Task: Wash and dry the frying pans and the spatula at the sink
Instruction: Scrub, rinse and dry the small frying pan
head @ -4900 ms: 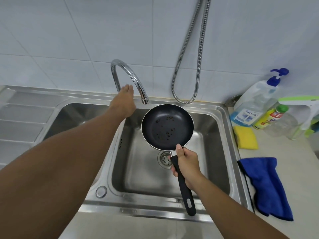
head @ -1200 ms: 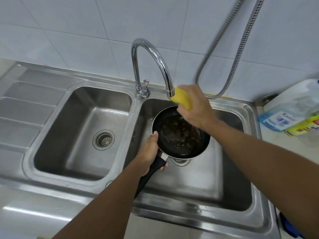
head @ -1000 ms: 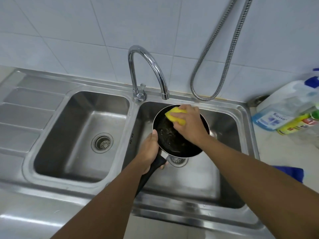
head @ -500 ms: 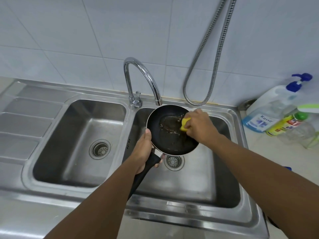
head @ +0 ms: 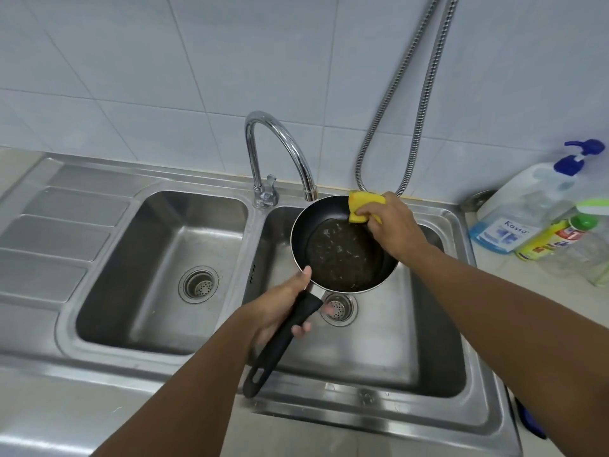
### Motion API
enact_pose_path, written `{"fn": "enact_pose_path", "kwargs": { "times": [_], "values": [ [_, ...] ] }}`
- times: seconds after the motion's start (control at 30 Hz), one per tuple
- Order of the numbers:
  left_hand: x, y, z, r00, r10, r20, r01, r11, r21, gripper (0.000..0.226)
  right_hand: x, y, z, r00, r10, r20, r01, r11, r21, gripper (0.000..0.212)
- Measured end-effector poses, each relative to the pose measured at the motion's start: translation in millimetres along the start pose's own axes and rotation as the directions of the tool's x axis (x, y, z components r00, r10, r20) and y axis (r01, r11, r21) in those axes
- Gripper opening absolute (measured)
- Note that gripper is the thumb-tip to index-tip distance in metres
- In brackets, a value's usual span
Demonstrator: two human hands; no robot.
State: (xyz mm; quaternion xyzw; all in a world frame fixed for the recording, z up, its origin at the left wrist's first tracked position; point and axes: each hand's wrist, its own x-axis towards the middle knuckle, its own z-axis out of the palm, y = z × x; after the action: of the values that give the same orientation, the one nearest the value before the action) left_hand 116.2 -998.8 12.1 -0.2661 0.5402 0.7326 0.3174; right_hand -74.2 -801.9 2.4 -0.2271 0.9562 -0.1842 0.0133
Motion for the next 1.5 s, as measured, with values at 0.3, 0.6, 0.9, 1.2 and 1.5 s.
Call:
{"fn": "enact_pose_path", "kwargs": {
  "times": [0.3, 0.6, 0.9, 1.2, 1.5],
  "values": [
    [12, -9, 3, 0.979, 0.139, -0.148, -0.112, 0.978, 0.174, 0.059, -5, -31, 6, 0.977, -0.118, -0.176, 0.016, 0.87, -0.493, 0.011],
    [15, -8, 11, 0.968, 0.203, -0.15, -0.15, 0.941, 0.303, 0.051, -1, -56, 31, 0.993, 0.101, -0.065, -0.087, 0.978, 0.188, 0.011],
    [17, -10, 0, 0.949, 0.199, -0.244, -0.139, 0.961, 0.241, 0.048, -27, -54, 20, 0.921, -0.037, 0.387, -0.06, 0.97, 0.236, 0.011],
    [24, -18, 8, 0.959, 0.181, -0.219, -0.103, 0.94, 0.325, 0.05, 0, -28, 20, 0.997, 0.049, 0.055, -0.047, 0.998, -0.036, 0.005],
    [33, -11, 8, 0.944, 0.238, -0.229, -0.101, 0.869, 0.485, 0.05, -20, -53, 42, 0.946, -0.244, 0.215, 0.176, 0.94, 0.293, 0.018]
  ]
}}
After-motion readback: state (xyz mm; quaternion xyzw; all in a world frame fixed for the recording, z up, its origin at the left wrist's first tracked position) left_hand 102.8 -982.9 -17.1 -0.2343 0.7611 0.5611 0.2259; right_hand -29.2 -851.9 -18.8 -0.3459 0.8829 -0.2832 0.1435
